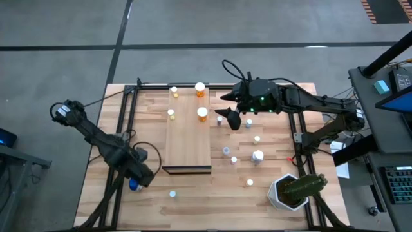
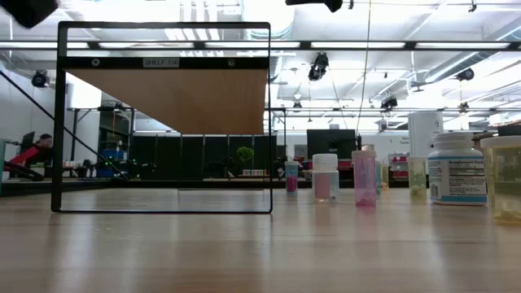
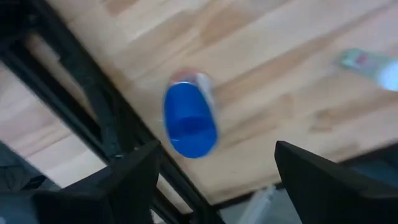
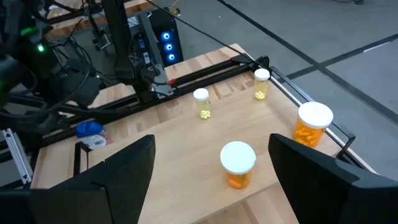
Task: Pick and place medicine bottles onto shelf by color
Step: Put the dark blue tablet bottle on the shelf
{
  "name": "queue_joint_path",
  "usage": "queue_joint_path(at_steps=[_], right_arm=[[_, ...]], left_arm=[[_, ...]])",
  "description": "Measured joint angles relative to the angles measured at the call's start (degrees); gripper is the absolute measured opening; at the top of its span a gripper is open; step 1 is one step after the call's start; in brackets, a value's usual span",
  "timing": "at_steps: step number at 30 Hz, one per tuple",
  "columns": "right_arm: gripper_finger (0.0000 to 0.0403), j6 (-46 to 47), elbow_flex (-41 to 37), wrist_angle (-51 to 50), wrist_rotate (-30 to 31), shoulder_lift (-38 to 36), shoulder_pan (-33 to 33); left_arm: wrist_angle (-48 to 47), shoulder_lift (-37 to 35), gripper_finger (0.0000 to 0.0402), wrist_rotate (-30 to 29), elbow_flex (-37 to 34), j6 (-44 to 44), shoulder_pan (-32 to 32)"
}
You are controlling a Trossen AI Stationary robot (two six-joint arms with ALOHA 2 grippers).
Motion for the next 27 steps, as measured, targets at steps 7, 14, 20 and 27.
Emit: queue_joint_path(at_steps=[7,14,20,27], right_arm=[[0.0302,0.2,0.0,-0.02,0.03,0.19,-0.02],[0.0302,0.19,0.0,-0.04,0.07,0.2,-0.02],[0.0302,0.21,0.0,-0.04,0.12,0.2,-0.02],[0.0302,0.83,0.0,-0.09,0.14,0.2,-0.02]], left_arm=[[2.35,-0.13,0.0297,-1.56,-4.79,-2.22,-2.63],[11.93,0.05,0.0297,-0.36,-10.8,-3.81,-4.9],[14.75,0.05,0.0293,-0.4,-14.43,-4.74,-5.42],[15.35,0.05,0.0229,-0.35,-15.73,-4.58,-5.52]])
